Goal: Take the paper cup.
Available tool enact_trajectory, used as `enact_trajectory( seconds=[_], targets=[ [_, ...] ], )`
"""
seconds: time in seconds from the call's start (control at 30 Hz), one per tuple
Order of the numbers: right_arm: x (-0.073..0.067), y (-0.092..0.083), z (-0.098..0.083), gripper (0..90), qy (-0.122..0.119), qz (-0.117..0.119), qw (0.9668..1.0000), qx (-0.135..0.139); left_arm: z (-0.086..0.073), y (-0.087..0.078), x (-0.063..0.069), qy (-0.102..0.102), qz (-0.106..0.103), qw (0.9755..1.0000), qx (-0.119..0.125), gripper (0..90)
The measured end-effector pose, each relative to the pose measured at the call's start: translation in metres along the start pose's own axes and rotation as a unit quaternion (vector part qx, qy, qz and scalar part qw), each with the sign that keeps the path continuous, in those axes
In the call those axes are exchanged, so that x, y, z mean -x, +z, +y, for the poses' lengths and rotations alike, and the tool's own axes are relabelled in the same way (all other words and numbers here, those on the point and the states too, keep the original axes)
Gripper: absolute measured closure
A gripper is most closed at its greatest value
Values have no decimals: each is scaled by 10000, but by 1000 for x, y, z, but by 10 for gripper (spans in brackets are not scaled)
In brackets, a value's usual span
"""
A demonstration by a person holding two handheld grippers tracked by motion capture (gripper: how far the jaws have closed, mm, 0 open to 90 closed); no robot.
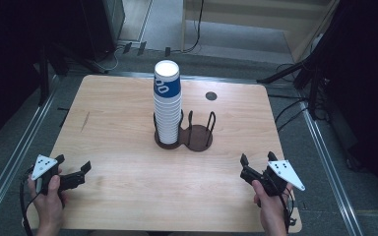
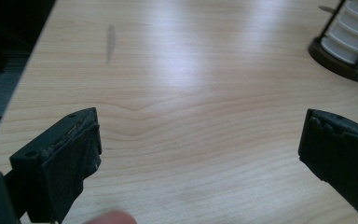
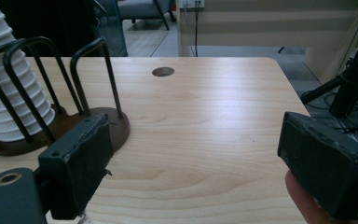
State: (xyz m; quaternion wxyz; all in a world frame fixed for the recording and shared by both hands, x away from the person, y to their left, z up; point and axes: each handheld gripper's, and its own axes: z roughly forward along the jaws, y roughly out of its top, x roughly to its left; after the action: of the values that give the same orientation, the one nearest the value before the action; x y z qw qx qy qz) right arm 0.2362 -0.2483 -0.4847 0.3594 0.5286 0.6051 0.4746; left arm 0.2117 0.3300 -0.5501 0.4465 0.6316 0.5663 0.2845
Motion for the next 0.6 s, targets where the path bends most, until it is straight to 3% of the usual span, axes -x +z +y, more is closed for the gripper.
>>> enact_trajectory(
  seconds=[0.1, 0.6],
  targets=[
    [-7, 1, 4, 104, -60, 63, 10000, 13, 0, 1, 3, 129, 25, 9999, -33, 1],
    [-43, 9, 26, 104, -212, 400, 9989, 138, -1, 2, 4, 163, 0, 9999, -48, 1]
  ],
)
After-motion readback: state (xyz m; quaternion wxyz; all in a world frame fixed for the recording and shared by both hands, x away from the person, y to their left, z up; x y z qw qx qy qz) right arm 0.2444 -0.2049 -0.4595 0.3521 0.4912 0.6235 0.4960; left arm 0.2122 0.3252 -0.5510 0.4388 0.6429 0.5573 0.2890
